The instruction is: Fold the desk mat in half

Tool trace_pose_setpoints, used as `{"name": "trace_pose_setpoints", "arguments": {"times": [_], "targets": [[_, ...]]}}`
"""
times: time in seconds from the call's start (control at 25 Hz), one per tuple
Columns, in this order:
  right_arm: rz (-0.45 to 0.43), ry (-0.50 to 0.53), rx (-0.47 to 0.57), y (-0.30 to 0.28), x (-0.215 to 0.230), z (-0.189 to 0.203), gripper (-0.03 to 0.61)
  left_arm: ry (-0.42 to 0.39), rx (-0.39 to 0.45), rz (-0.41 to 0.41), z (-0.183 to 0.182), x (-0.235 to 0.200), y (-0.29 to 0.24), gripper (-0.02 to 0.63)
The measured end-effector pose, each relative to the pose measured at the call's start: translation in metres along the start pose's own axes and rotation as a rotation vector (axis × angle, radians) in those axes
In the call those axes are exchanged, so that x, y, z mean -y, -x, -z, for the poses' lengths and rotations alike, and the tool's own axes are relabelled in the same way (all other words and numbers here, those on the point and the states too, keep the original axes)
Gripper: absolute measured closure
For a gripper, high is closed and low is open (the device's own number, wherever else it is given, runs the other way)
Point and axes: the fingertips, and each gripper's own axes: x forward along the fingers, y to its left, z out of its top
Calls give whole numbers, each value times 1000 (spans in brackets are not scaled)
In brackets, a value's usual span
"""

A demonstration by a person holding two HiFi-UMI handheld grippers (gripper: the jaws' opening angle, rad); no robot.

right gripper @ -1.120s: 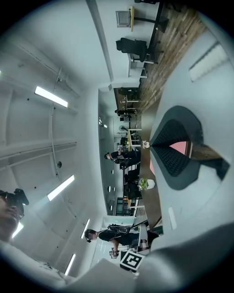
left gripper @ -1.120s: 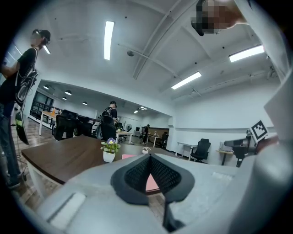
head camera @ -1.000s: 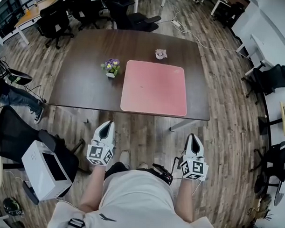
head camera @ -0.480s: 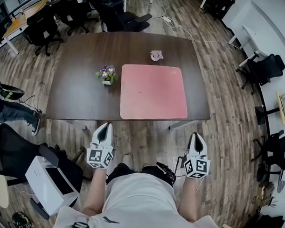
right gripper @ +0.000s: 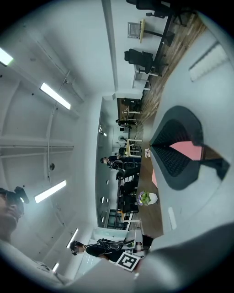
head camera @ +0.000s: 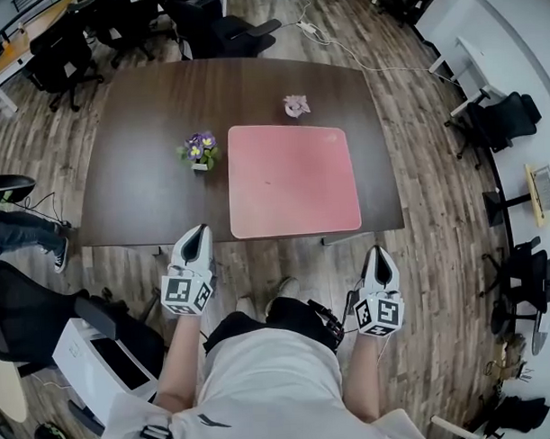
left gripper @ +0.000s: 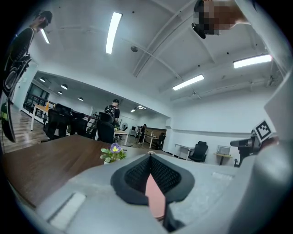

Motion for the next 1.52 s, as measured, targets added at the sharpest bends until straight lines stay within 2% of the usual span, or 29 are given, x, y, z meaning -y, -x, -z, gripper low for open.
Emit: {"name": "trace_pose_setpoints", "arguments": {"times": [0.2,0.4,0.68,0.96,1.24,1.52], "targets": [[-21,20,-2,-28,6,-5,578,-3,-6,-3,1,-1,-26,614],[-56,-7,-3,-73,25,-3,578,-13,-15,-20,5,3,-54,614],[-139,-4,14,-148,56,-18,578,-22,-2,-107,-6,3,-105,614],[-205,-9,17,-198,82,-28,578,-39,16,-190,-19,0,-139,614],[-194,-2,-22,-217,84,-13,578,-50,-11,-192,-18,-10,-157,614],[-142,12,-34,-231,94,-15,578,-63,-27,-126,-24,-10,-182,614]]}}
